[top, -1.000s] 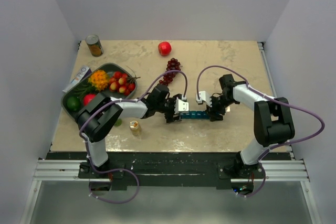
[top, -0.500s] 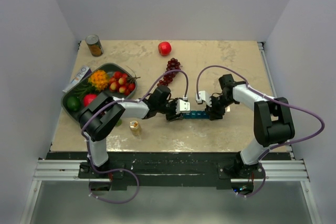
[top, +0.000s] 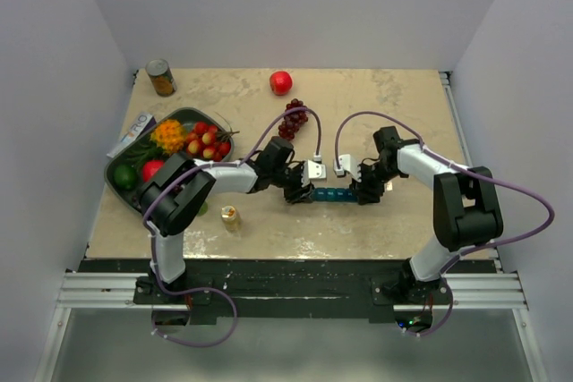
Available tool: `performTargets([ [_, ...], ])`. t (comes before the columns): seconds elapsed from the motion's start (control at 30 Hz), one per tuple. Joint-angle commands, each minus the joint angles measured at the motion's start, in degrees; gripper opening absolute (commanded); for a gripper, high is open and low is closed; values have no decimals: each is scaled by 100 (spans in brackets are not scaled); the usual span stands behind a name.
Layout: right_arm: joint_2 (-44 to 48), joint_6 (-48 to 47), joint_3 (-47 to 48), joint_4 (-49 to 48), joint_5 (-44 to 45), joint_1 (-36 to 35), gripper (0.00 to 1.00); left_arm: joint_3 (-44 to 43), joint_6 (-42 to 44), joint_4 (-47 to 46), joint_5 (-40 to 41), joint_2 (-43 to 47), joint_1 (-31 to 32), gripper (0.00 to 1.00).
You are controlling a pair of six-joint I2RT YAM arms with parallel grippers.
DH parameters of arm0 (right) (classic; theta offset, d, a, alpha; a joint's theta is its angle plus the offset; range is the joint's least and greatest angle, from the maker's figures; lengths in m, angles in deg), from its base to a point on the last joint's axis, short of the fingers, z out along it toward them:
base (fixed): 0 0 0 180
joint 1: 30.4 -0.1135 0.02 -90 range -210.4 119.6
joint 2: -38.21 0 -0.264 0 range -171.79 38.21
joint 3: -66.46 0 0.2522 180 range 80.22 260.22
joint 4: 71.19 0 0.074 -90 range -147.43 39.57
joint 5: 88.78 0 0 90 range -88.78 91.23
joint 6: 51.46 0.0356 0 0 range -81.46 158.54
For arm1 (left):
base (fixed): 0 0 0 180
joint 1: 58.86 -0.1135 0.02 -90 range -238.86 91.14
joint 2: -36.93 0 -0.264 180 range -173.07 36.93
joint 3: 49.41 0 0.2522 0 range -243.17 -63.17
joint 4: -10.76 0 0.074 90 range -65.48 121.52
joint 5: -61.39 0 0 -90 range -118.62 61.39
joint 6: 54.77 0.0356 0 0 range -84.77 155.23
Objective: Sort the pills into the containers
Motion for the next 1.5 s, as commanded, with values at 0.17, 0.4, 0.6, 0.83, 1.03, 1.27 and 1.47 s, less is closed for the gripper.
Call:
performTargets([
  [0.17,2,104,-223,-472,197,-176,40,-534,-344,583,-839,-221,-137,18],
  [0.4,2,139,-240,-533,241,-202,40,-816,-467,1085,-998,-468,-199,19],
  [0.6,2,139,-214,-489,223,-211,42,-1062,-1265,1076,-1130,-617,-471,30],
  [0.83,10,122,-188,-428,162,-202,44,-870,-1759,491,-815,-214,-638,55],
  [1.03,10,104,-188,-419,153,-202,44,-729,-1952,198,-638,-20,-647,62],
  [1.27,2,104,-179,-401,135,-202,45,-606,-2075,-49,-234,165,-700,64],
  [1.47,10,122,-161,-393,118,-202,46,-597,-2260,-172,311,200,-726,64],
])
